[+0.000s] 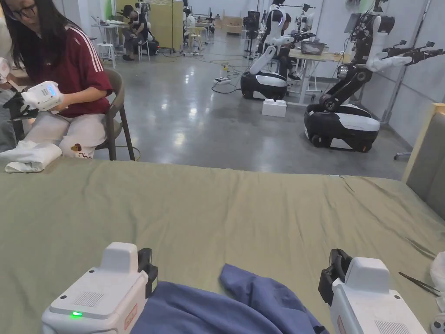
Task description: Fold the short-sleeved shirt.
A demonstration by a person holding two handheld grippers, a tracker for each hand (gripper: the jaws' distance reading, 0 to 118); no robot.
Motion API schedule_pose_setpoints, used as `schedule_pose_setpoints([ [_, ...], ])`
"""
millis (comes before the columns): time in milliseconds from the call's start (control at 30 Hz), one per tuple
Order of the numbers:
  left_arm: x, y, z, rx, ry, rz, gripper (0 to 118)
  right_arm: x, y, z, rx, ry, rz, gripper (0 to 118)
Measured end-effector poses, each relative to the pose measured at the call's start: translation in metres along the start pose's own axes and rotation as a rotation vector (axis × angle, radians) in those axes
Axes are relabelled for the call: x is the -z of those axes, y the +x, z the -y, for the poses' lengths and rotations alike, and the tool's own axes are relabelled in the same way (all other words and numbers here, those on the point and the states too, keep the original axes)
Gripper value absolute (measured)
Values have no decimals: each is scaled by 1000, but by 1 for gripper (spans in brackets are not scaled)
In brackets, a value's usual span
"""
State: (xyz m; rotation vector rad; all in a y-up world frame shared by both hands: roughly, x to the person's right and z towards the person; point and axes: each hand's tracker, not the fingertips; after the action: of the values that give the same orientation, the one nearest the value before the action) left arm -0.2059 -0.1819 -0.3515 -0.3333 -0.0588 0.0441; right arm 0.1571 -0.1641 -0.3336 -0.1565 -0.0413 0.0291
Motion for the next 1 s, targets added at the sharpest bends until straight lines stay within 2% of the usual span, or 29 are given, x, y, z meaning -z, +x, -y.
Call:
schedule_pose_setpoints([
  [300, 103, -73, 46, -135, -382, -47, 0, 14, 0, 15, -27, -67, -15, 2],
  [333, 117, -79, 48, -142, -419, -48, 3, 16, 3, 19, -28, -76, -13, 2],
  [367, 132, -83, 50, -144, -453, -44, 10, 19, 5, 22, -32, -86, -11, 2],
  [400, 144, -87, 51, -137, -489, -50, 23, 22, 7, 24, -37, -94, -8, 2],
  [500, 181, -93, 56, -119, -572, -4, 72, 28, 15, 32, -50, -125, 5, 2],
  [533, 193, -93, 59, -120, -601, -5, 78, 31, 18, 35, -53, -137, 15, 2],
  [567, 203, -94, 62, -126, -607, 1, 79, 33, 21, 38, -52, -148, 24, 2],
  [633, 221, -95, 66, -123, -624, -34, 79, 37, 29, 46, -45, -170, 43, 2],
  [767, 244, -88, 77, -18, -675, -79, 78, 39, 44, 58, -41, -217, 78, 2],
  [800, 246, -85, 81, 12, -690, -59, 70, 40, 48, 61, -39, -228, 87, 2],
  [867, 246, -75, 89, 54, -708, -20, 34, 40, 56, 67, -21, -253, 108, 2],
  [933, 238, -61, 91, 110, -655, -62, 24, 42, 63, 73, 2, -282, 122, 2],
  [1000, 236, -55, 94, 110, -656, -34, 9, 45, 70, 77, 19, -319, 134, 3],
])
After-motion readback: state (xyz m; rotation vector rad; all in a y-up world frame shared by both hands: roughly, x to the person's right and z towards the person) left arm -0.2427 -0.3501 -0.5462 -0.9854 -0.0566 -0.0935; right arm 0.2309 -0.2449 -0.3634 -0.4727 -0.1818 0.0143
